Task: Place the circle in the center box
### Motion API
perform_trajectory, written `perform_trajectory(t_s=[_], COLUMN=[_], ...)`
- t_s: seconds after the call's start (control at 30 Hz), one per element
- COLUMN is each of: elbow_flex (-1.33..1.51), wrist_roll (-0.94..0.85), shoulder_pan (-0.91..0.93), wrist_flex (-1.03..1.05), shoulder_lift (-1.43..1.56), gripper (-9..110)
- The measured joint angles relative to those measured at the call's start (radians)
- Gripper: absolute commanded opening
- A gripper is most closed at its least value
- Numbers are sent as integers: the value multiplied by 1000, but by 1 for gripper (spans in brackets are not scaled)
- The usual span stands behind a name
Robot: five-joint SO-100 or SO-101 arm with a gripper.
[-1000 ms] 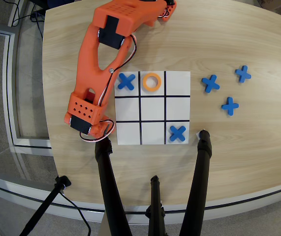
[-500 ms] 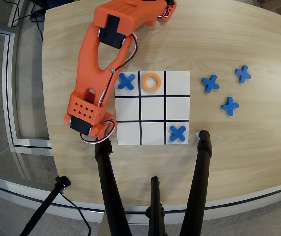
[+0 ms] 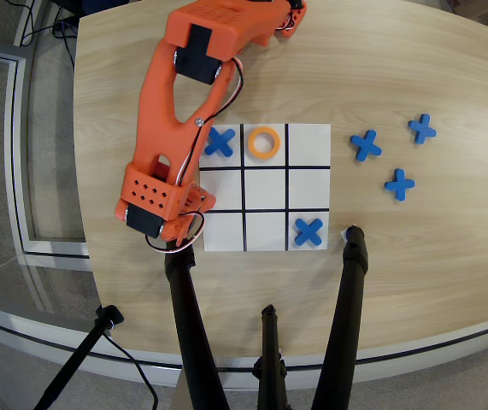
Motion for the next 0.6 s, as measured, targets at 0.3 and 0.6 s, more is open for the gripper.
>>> perform_trajectory(t_s=[0.3, 0.6], elbow_flex=[0, 0], wrist_roll=[-6, -6], shoulder_pan=[6, 12], wrist_flex=[-2, -9], shoulder_lift=[2, 0], gripper=[10, 6])
